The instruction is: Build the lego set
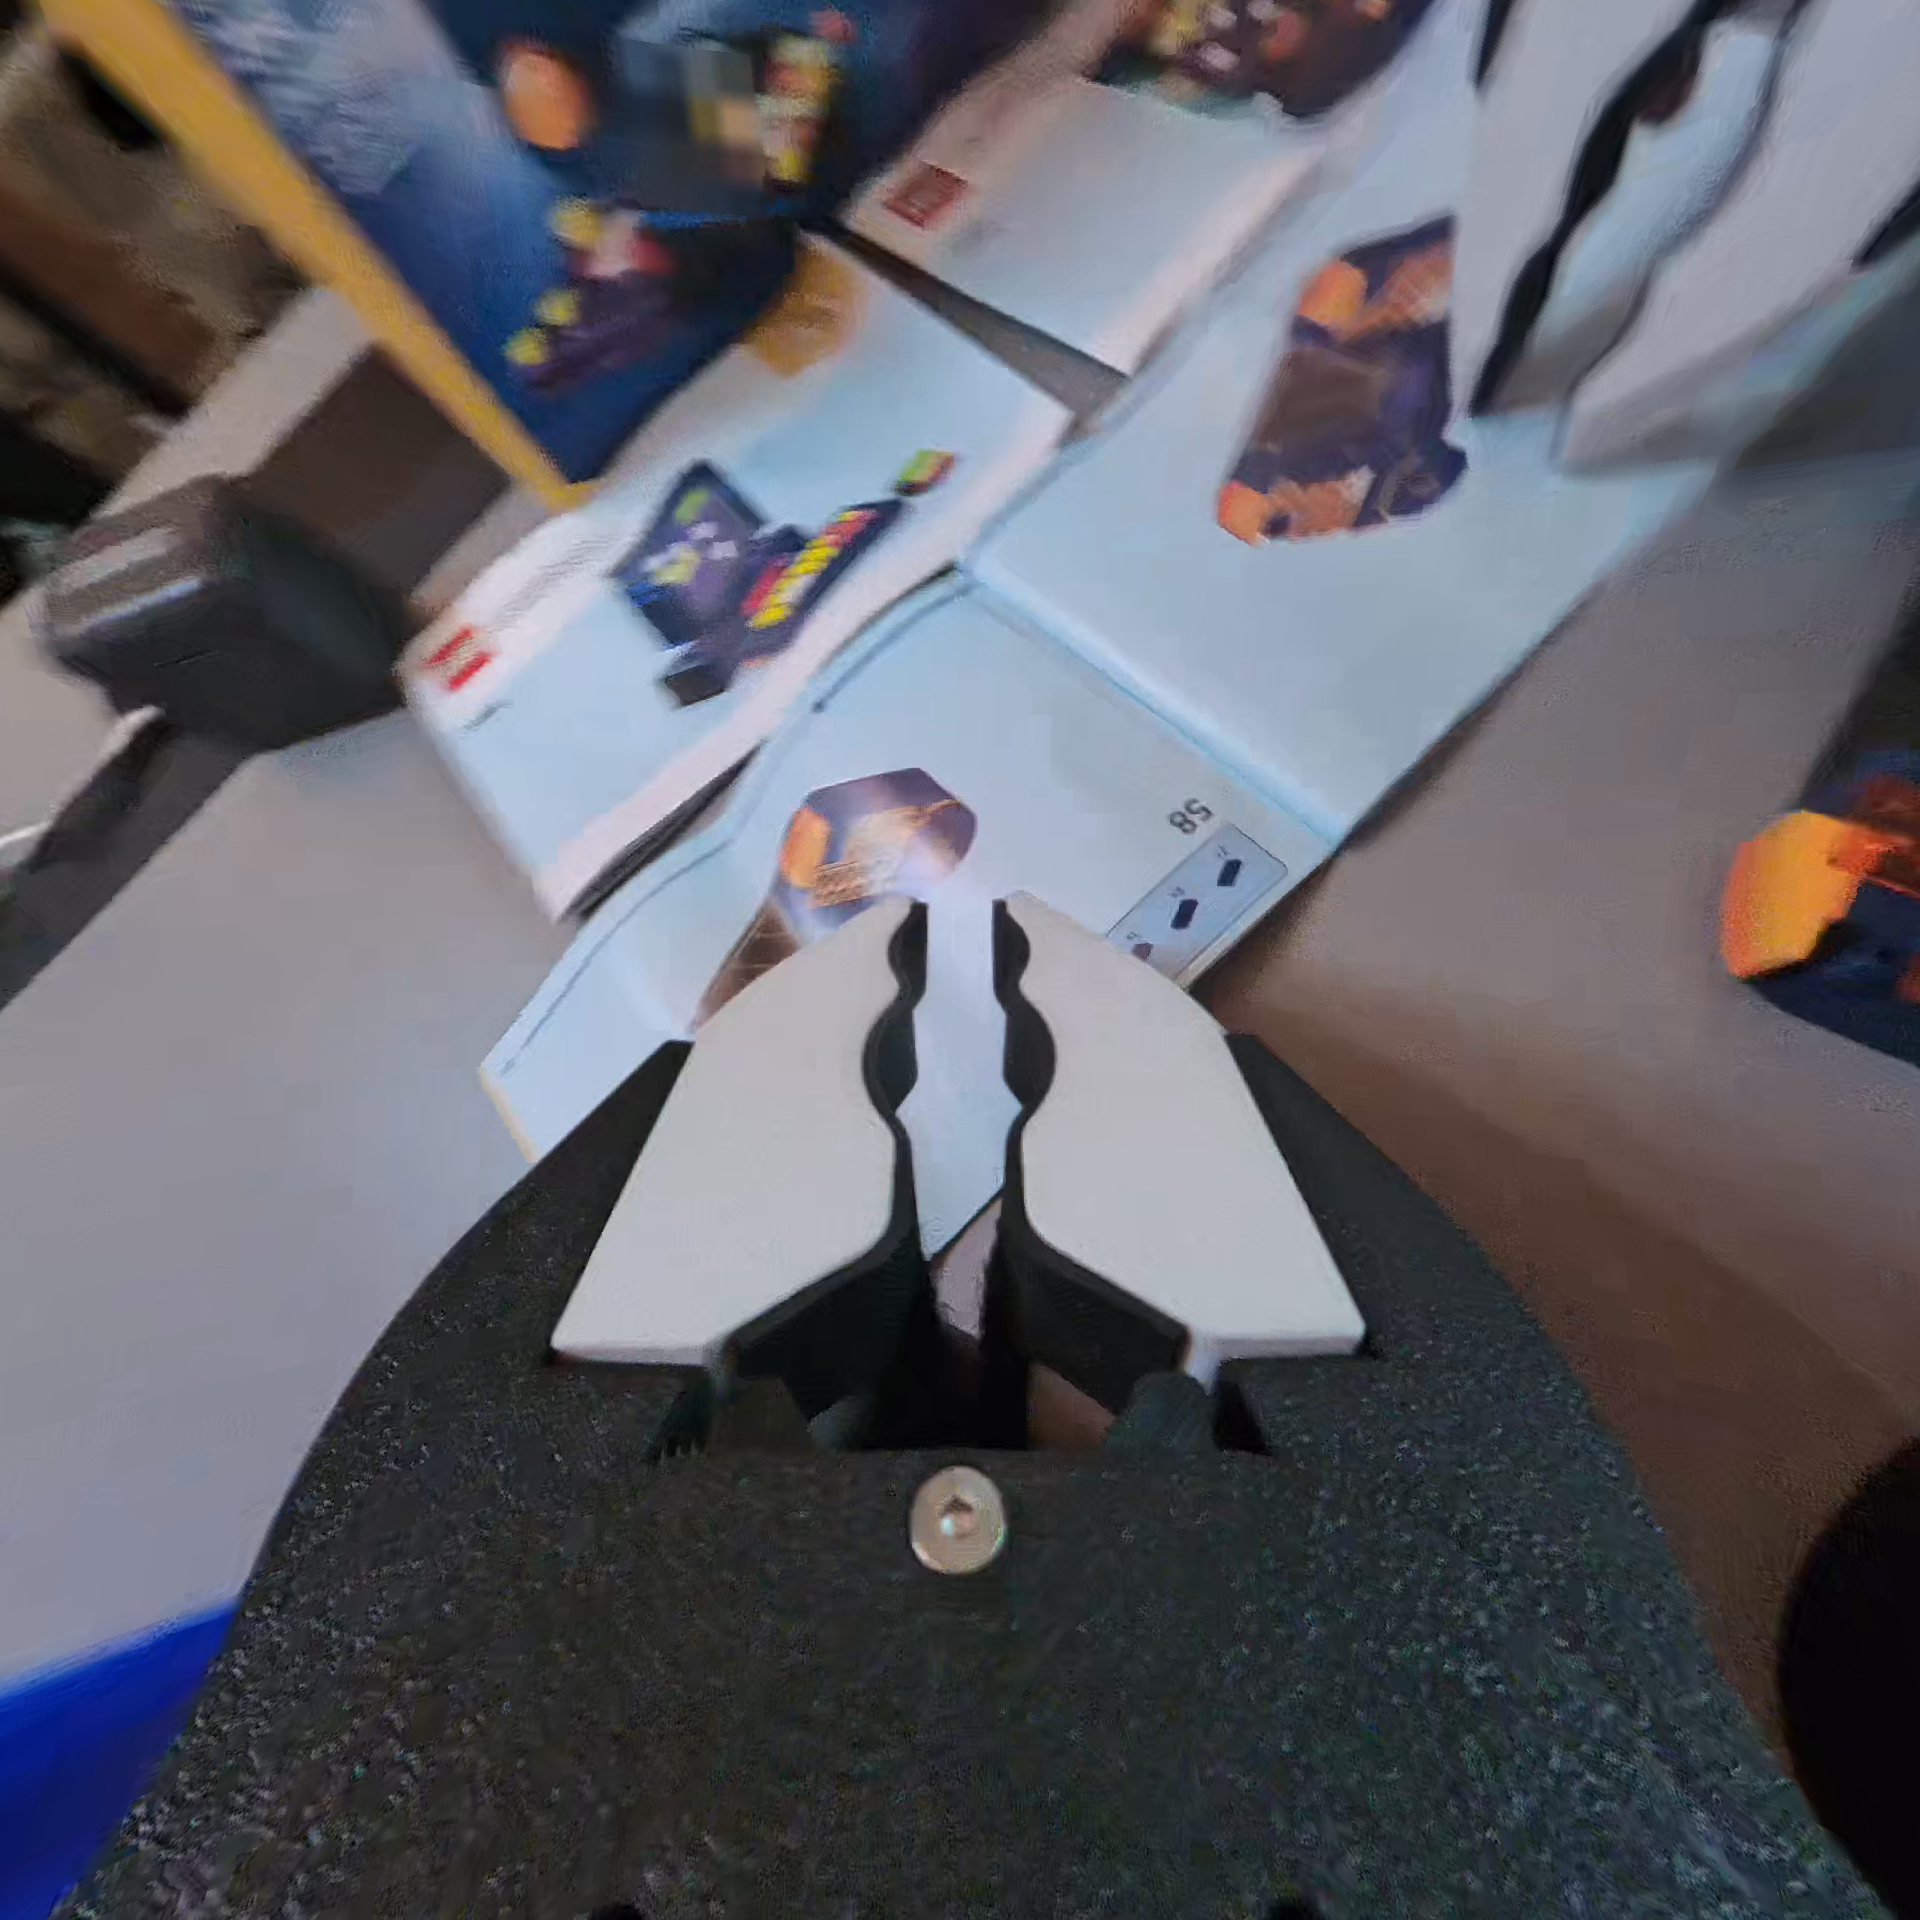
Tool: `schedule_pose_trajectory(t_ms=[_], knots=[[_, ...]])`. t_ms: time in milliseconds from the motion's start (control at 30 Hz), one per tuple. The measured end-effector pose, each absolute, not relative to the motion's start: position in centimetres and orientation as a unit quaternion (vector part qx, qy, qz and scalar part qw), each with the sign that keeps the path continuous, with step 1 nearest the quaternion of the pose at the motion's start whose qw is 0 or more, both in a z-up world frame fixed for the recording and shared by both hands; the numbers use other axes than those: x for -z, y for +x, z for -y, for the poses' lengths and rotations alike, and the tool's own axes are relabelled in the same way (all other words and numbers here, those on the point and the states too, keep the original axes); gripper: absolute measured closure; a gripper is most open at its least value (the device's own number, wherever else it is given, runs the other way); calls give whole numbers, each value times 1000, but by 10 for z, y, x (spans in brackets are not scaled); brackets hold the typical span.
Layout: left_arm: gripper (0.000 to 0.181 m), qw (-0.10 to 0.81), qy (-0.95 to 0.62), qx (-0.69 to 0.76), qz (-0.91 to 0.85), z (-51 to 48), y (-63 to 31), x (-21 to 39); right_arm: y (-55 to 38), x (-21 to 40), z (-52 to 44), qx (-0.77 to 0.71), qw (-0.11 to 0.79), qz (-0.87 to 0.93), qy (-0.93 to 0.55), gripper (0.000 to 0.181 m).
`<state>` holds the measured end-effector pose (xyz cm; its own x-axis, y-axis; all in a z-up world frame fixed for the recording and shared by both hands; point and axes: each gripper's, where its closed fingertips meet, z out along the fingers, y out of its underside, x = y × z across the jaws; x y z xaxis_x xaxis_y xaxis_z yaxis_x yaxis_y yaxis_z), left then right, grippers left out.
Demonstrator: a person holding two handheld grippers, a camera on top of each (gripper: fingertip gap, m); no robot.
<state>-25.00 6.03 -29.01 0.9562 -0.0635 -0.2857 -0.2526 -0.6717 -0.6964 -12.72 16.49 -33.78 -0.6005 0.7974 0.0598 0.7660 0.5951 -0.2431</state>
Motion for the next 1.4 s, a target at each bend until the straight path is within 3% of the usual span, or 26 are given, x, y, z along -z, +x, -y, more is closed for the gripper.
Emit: schedule_pose_trajectory(t_ms=[133,300,467,600,967,1067,1233,1333,1400], knots=[[171,356,-926,-81,-98,-79,-244,312,-114,331,-182,-56,93,871,-480,164],[170,452,-876,-17,-168,-109,-194,280,-119,280,-180,-181,212,769,-574,154],[173,418,-886,-37,-195,-124,-182,313,-97,318,-200,-105,249,710,-651,143],[181,329,-925,-16,-189,-102,-187,337,-96,338,-181,-155,220,680,-682,166],[181,287,-945,7,-154,-79,-195,337,-104,336,-158,-212,213,694,-655,161],[178,288,-944,-9,-162,-77,-201,336,-106,332,-152,-233,218,702,-637,151],[173,401,-896,67,-177,-87,-175,301,-98,261,-128,-391,250,672,-577,138],[171,483,-845,138,-183,-89,-150,273,-74,254,-101,-458,197,683,-533,125],[170,540,-818,138,-146,-100,-147,262,-74,259,-101,-476,242,671,-515,128]])
